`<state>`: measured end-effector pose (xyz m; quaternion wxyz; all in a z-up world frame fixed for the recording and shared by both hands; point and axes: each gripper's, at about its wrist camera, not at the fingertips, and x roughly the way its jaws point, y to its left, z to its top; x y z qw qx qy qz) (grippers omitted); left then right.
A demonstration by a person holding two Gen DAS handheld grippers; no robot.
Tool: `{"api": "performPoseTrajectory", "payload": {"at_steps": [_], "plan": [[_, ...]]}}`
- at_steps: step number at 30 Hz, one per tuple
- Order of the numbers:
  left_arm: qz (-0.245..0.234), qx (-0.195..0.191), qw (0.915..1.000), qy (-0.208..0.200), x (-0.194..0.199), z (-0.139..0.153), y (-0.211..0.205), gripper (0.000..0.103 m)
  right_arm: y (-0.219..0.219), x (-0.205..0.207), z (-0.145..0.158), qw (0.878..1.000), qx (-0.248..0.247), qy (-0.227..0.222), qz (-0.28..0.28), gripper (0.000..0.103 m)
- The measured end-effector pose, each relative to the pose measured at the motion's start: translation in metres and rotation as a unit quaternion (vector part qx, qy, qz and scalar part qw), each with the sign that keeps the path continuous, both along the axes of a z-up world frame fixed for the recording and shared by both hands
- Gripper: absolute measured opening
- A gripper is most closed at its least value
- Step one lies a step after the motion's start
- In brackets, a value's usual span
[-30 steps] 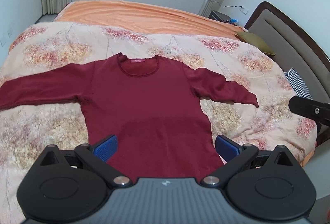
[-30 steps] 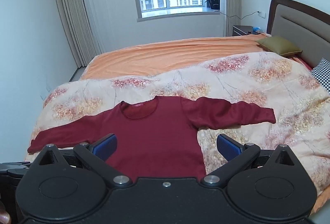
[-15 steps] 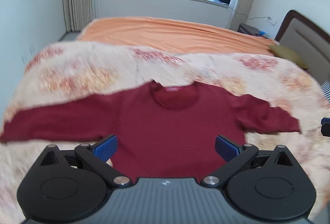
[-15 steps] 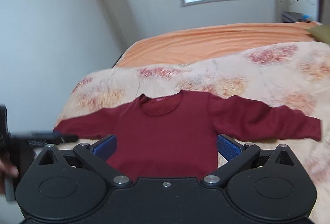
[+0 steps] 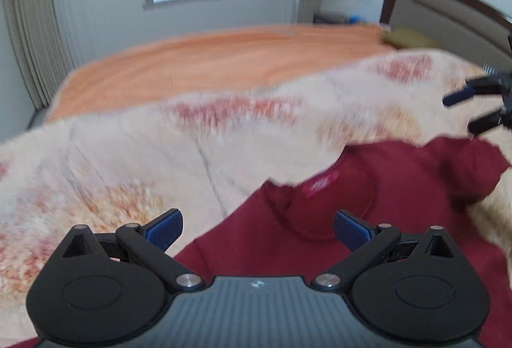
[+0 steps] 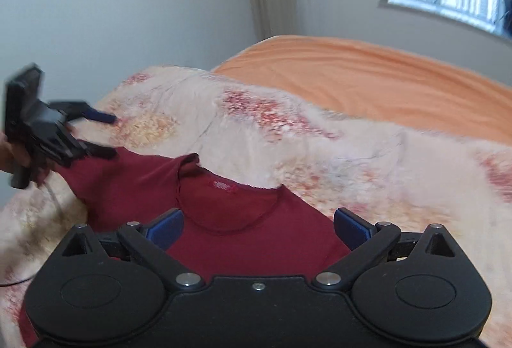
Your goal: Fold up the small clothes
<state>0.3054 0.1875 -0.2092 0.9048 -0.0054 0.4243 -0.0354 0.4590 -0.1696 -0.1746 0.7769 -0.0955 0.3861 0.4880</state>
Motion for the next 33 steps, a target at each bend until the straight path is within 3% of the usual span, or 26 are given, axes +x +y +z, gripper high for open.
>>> {"api": "performPoseTrajectory", "payload": {"at_steps": [2, 4, 9, 13, 16, 18, 21, 23, 24, 25, 26, 28, 33], "plan": [[-0.006, 0.007, 0.9999, 0.015, 0.015, -0.021, 0.011, 0.102, 0.012, 0.027, -0.019, 0.999, 0.013, 0.040, 0.016, 0.100], [-0.007, 0.001, 0.9997, 0.023, 0.025, -0.036, 0.025, 0.102, 0.027, 0.054, -0.041, 0.998, -0.001, 0.065, 0.015, 0.093], [-0.025, -0.040, 0.9971, 0.061, 0.041, -0.058, 0.057, 0.099, 0.055, 0.093, -0.077, 0.996, -0.050, 0.063, 0.050, 0.076], [-0.069, -0.054, 0.9931, 0.078, 0.043, -0.060, 0.068, 0.080, 0.076, 0.102, -0.091, 0.988, -0.074, 0.067, 0.116, 0.059], [-0.083, -0.051, 0.9914, 0.087, 0.046, -0.063, 0.069, 0.068, 0.086, 0.105, -0.099, 0.983, -0.095, 0.065, 0.146, 0.051], [-0.085, -0.045, 0.9909, 0.094, 0.049, -0.067, 0.068, 0.061, 0.090, 0.106, -0.104, 0.981, -0.098, 0.070, 0.152, 0.046], [-0.095, -0.031, 0.9901, 0.099, 0.052, -0.073, 0.064, 0.039, 0.093, 0.107, -0.113, 0.979, -0.105, 0.074, 0.156, 0.040], [-0.097, -0.031, 0.9898, 0.100, 0.053, -0.074, 0.064, 0.033, 0.096, 0.106, -0.118, 0.978, -0.109, 0.078, 0.158, 0.036], [-0.099, -0.028, 0.9902, 0.095, 0.053, -0.073, 0.063, 0.026, 0.096, 0.106, -0.119, 0.978, -0.108, 0.082, 0.162, 0.029], [-0.100, -0.024, 0.9907, 0.090, 0.052, -0.072, 0.063, 0.020, 0.096, 0.105, -0.118, 0.977, -0.104, 0.085, 0.169, 0.011], [-0.102, -0.022, 0.9910, 0.084, 0.051, -0.070, 0.063, 0.019, 0.096, 0.104, -0.116, 0.976, -0.100, 0.083, 0.174, 0.005], [-0.097, -0.018, 0.9929, 0.066, 0.047, -0.064, 0.065, 0.005, 0.092, 0.103, -0.111, 0.977, -0.088, 0.075, 0.177, 0.004], [-0.007, -0.026, 0.9996, 0.010, 0.042, -0.048, 0.095, 0.000, 0.080, 0.119, -0.097, 0.986, -0.046, 0.079, 0.141, 0.003]]}}
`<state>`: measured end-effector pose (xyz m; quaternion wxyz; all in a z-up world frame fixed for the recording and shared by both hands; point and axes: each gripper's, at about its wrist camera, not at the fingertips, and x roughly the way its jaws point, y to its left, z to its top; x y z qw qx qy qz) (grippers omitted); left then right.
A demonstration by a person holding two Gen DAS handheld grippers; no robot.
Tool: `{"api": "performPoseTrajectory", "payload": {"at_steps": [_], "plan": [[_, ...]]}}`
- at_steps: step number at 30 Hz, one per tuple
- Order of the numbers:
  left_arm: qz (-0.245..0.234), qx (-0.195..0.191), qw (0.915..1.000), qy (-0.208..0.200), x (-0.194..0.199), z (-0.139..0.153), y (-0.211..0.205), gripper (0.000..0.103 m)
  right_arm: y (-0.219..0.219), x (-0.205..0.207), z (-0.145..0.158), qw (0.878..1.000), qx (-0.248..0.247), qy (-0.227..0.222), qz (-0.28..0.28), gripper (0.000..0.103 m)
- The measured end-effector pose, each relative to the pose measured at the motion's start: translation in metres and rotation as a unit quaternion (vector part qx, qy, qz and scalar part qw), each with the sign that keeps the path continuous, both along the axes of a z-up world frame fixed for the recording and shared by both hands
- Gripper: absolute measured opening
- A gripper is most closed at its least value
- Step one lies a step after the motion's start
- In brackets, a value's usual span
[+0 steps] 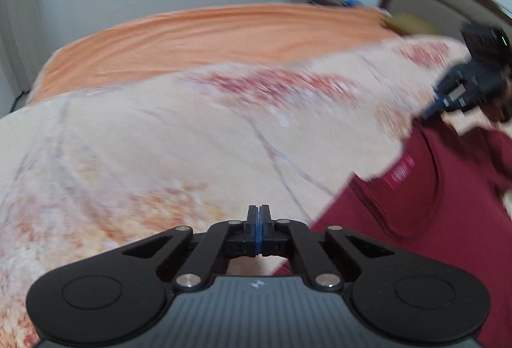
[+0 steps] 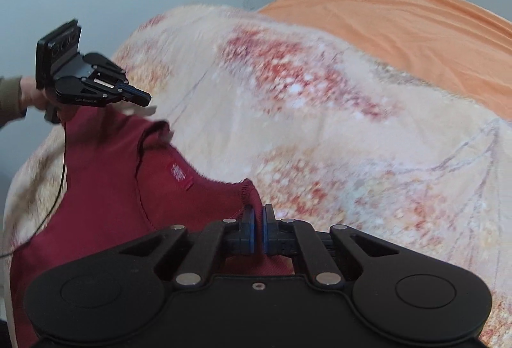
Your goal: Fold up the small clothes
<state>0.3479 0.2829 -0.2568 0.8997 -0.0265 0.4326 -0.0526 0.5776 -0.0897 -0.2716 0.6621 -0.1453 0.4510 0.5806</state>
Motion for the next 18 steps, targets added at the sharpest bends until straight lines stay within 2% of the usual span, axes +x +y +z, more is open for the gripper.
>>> {"api": "performPoseTrajectory", "payload": {"at_steps": [2, 5, 6, 7, 8, 9, 10, 12, 14, 17, 18], "plan": [[0.018, 0.000, 0.9998, 0.013, 0.003, -0.004, 0.007, 0.000, -0.001, 0.004, -0.001, 1.000, 0.001, -0.001, -0.015, 0.003], [-0.031, -0.013, 0.9988, 0.036, 0.004, -0.008, -0.005, 0.001, 0.001, 0.003, -0.010, 1.000, -0.011, 0.003, -0.020, 0.002], [-0.047, -0.019, 0.9978, 0.042, 0.004, -0.008, -0.010, 0.015, 0.001, 0.002, -0.012, 1.000, -0.012, 0.007, -0.021, 0.003], [-0.058, -0.025, 0.9969, 0.047, 0.006, -0.009, -0.012, 0.037, 0.001, 0.002, -0.012, 1.000, -0.011, 0.008, -0.023, 0.004], [-0.066, -0.030, 0.9961, 0.051, 0.005, -0.011, -0.016, 0.046, 0.002, 0.001, -0.012, 1.000, -0.010, 0.008, -0.021, 0.006], [-0.074, -0.037, 0.9951, 0.054, 0.006, -0.012, -0.017, 0.051, 0.002, 0.001, -0.012, 1.000, -0.011, 0.009, -0.020, 0.014], [-0.080, -0.047, 0.9939, 0.060, 0.008, -0.013, -0.018, 0.051, 0.003, 0.001, -0.012, 1.000, -0.015, 0.011, -0.020, 0.024], [-0.088, -0.064, 0.9917, 0.068, 0.011, -0.015, -0.018, 0.051, 0.003, 0.002, -0.012, 1.000, -0.016, 0.019, -0.015, 0.030], [-0.095, -0.068, 0.9895, 0.085, 0.015, -0.022, -0.020, 0.051, 0.004, 0.003, -0.013, 0.999, -0.020, 0.028, -0.009, 0.031], [-0.098, -0.047, 0.9885, 0.105, 0.019, -0.032, -0.024, 0.049, 0.007, 0.000, -0.020, 0.999, -0.040, 0.019, 0.003, 0.031], [-0.096, -0.045, 0.9886, 0.106, 0.020, -0.034, -0.024, 0.043, 0.007, -0.002, -0.022, 0.999, -0.044, 0.017, 0.005, 0.030]]}}
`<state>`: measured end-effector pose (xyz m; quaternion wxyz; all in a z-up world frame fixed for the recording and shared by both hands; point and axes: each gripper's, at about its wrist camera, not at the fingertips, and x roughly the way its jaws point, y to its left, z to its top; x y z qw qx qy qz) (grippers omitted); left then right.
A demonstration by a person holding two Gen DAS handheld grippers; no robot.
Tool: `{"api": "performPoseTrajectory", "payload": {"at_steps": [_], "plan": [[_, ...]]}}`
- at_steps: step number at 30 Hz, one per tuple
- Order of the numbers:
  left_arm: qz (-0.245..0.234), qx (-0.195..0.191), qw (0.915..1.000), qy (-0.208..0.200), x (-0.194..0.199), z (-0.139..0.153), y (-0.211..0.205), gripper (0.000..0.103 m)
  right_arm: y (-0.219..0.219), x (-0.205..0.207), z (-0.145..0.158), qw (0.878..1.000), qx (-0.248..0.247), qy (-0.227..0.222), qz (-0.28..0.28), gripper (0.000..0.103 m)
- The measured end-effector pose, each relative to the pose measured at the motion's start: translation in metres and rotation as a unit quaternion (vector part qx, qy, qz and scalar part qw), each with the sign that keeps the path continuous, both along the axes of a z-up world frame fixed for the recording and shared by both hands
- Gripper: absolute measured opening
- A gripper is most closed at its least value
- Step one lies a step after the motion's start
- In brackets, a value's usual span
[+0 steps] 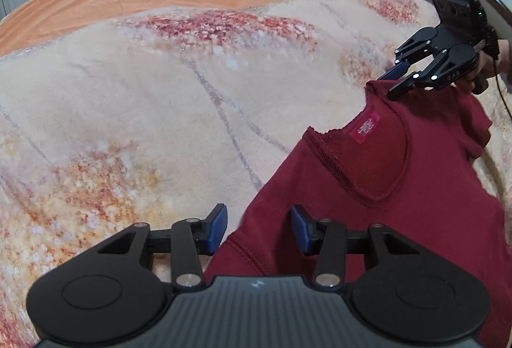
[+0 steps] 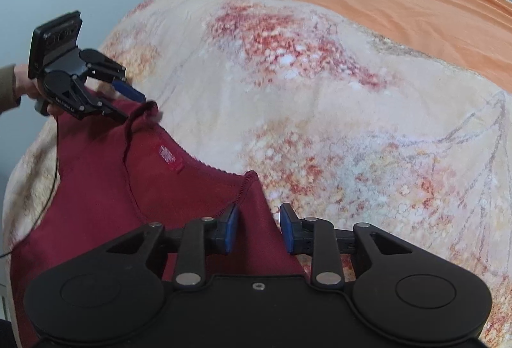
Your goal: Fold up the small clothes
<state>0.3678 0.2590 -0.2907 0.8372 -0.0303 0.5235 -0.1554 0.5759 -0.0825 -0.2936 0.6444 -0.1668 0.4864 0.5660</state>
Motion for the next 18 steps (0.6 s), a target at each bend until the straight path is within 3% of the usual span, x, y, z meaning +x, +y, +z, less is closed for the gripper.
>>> {"api": "performPoseTrajectory", "payload": {"at_steps": [2, 3, 7, 12, 15, 18], "plan": [[-0.001, 0.002, 1.0000, -0.003, 0.000, -0.001, -0.001, 0.010, -0.001, -0.001, -0.002, 1.000, 0.001, -0.001, 0.000, 0.024], [-0.005, 0.008, 0.9999, -0.009, -0.002, 0.000, -0.003, 0.005, -0.001, -0.002, -0.002, 1.000, 0.002, 0.002, 0.004, 0.005], [-0.010, 0.048, 0.9970, -0.060, -0.019, 0.017, -0.015, 0.002, -0.010, -0.004, 0.009, 1.000, 0.029, 0.003, 0.003, 0.003], [0.048, 0.070, 0.9909, -0.105, -0.034, 0.032, 0.000, 0.001, -0.023, 0.004, 0.031, 0.997, 0.068, 0.001, -0.022, 0.003], [0.063, 0.085, 0.9913, -0.079, -0.028, 0.018, 0.000, 0.001, -0.019, 0.007, 0.028, 0.997, 0.073, -0.003, -0.039, 0.003], [0.061, 0.119, 0.9889, -0.063, -0.021, 0.006, -0.012, 0.008, -0.008, 0.004, 0.007, 0.998, 0.032, -0.010, -0.051, 0.003]]}}
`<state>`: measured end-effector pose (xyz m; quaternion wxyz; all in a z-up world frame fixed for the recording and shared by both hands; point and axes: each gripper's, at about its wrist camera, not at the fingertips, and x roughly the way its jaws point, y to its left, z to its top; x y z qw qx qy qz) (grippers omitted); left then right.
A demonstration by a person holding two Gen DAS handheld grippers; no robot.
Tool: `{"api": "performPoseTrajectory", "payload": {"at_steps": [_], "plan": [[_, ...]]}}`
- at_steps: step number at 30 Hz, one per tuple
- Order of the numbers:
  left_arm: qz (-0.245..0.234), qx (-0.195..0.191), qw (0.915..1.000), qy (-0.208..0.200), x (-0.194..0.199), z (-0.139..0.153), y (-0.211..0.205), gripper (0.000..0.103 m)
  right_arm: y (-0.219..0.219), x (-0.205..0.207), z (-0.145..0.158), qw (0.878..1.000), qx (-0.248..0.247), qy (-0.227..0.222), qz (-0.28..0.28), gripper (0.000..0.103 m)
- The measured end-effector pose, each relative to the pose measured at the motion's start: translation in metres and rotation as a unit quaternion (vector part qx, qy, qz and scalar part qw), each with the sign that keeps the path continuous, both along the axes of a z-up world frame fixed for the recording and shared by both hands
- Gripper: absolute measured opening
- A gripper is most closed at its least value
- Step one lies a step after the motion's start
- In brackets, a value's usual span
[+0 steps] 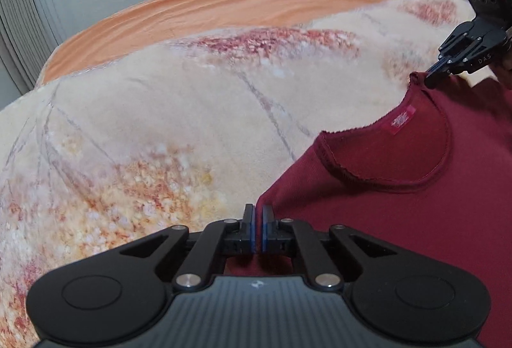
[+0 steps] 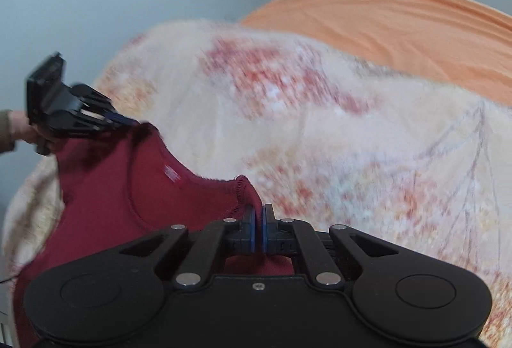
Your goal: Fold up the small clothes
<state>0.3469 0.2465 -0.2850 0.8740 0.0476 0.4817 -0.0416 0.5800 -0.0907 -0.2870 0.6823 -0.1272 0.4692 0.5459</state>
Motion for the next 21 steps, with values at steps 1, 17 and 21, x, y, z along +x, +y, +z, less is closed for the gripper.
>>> {"api": "performPoseTrajectory", "payload": {"at_steps": [1, 17, 21], "plan": [[0.004, 0.011, 0.9999, -0.004, 0.001, 0.001, -0.004, 0.014, 0.002, -0.003, -0.008, 1.000, -0.016, -0.002, -0.004, 0.005], [-0.046, -0.076, 0.9934, -0.072, -0.030, 0.065, -0.127, 0.084, -0.245, -0.026, 0.069, 0.954, 0.082, -0.009, -0.288, 0.064], [-0.078, -0.122, 0.9885, -0.045, -0.023, 0.055, -0.197, 0.084, -0.340, -0.072, 0.060, 0.925, 0.069, 0.011, -0.373, 0.065]]}}
